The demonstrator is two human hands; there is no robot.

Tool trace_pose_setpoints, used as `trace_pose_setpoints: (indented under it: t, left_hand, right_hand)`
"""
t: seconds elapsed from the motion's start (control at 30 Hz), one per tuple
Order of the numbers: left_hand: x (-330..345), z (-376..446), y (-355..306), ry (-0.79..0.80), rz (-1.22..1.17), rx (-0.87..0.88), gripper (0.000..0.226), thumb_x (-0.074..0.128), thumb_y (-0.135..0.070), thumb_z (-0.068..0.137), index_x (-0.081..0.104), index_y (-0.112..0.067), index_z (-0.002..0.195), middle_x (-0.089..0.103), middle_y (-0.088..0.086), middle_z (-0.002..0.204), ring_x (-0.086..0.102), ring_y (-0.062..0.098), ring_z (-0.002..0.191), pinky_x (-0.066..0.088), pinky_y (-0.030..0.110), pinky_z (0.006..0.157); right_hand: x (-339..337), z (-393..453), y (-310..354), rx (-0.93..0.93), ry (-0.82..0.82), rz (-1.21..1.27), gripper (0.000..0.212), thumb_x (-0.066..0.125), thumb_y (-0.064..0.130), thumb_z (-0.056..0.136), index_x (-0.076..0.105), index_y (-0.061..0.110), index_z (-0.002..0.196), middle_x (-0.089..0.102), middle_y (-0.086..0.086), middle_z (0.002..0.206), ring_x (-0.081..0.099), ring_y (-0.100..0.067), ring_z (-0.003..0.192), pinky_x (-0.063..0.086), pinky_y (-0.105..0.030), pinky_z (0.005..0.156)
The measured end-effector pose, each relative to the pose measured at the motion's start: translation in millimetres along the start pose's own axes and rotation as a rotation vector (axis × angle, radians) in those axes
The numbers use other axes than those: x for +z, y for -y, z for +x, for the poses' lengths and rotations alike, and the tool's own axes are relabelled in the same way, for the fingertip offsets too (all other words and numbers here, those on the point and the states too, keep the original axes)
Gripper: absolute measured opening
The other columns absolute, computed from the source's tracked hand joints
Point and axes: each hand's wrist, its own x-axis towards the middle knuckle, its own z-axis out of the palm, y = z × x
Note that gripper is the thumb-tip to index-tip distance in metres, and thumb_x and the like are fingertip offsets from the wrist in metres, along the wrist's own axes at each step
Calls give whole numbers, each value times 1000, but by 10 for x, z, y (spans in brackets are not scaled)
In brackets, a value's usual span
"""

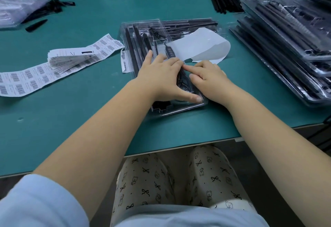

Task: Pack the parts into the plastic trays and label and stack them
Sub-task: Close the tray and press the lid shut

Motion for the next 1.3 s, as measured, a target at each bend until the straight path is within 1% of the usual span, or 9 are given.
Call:
trace_pose_setpoints:
  t: [0.13, 0.3, 0.37, 0.53, 0.73, 0.87, 1.03, 1.17, 1.3]
  left_hand:
    - [89, -18, 65, 93, -39, 23, 140, 12, -102, 39, -3, -21, 152, -5, -6, 160, -3, 18, 147, -11, 53, 115]
    - [63, 17, 132, 165, -64, 62, 140, 21, -101, 39, -11, -22, 151, -13, -7, 159, -9, 18, 146, -12, 52, 115]
    - [77, -31, 120, 97, -90, 81, 127, 28, -98, 55, -2, -21, 152, -6, -6, 160, -5, 17, 147, -9, 49, 117]
    - [82, -113, 124, -193, -443, 94, 52, 47, -44, 95, 45, -20, 141, 35, -2, 152, 25, 17, 141, 17, 28, 110]
    - [74, -126, 133, -132, -347, 105, 76, 44, -59, 75, 38, -27, 143, 33, -8, 152, 30, 15, 136, 23, 25, 103]
    - [104, -100, 141, -20, -126, 138, 95, 35, -80, 69, 19, -33, 150, 14, -2, 159, 12, 19, 145, 10, 35, 117]
    - [143, -76, 139, -58, -200, 98, 63, 33, -62, 92, 23, -35, 149, 12, -4, 159, 7, 17, 146, 4, 32, 117]
    - [159, -71, 158, -107, -320, 96, 44, 26, -37, 103, 29, -34, 147, 17, -6, 158, 10, 15, 146, 4, 28, 115]
    - [167, -109, 171, -189, -397, 100, 43, 32, -33, 102, 34, -32, 145, 23, -5, 157, 14, 16, 145, 10, 32, 116]
  right_hand:
    - [44, -19, 40, 9, -20, -108, 45, 33, 29, 100, 32, 37, 144, 44, -2, 133, 36, -28, 121, 28, -41, 98]
    - [118, -82, 97, 47, -129, -222, 40, 35, 28, 101, 40, 20, 140, 47, -9, 132, 40, -33, 119, 34, -42, 93]
    - [115, -93, 84, 79, -149, -219, 38, 36, 31, 101, 46, 18, 135, 48, -10, 130, 39, -33, 119, 33, -41, 93]
    - [106, -95, 64, 110, -153, -134, 33, 36, 34, 99, 55, 22, 124, 49, -8, 125, 37, -30, 118, 27, -37, 88]
    - [85, -106, 89, 132, -150, -82, 34, 38, 33, 98, 56, 24, 124, 50, -7, 125, 37, -29, 119, 27, -37, 90]
    - [51, -143, 129, 133, -144, -82, 33, 38, 33, 98, 58, 20, 121, 53, -9, 120, 42, -30, 115, 33, -38, 90]
    - [-54, -231, 195, 207, -137, -209, 40, 36, 42, 98, 51, 11, 77, 55, -7, 76, 47, -29, 75, 28, -32, 56]
    - [-214, -322, 233, 319, 53, 31, 42, 53, 44, 85, 57, 10, 61, 56, -1, 41, 53, -12, 40, 29, -20, 40]
    - [-319, -357, 215, 447, 421, 582, 32, 70, 42, 77, 60, 14, 68, 53, 2, 45, 34, -9, 29, 24, -12, 31]
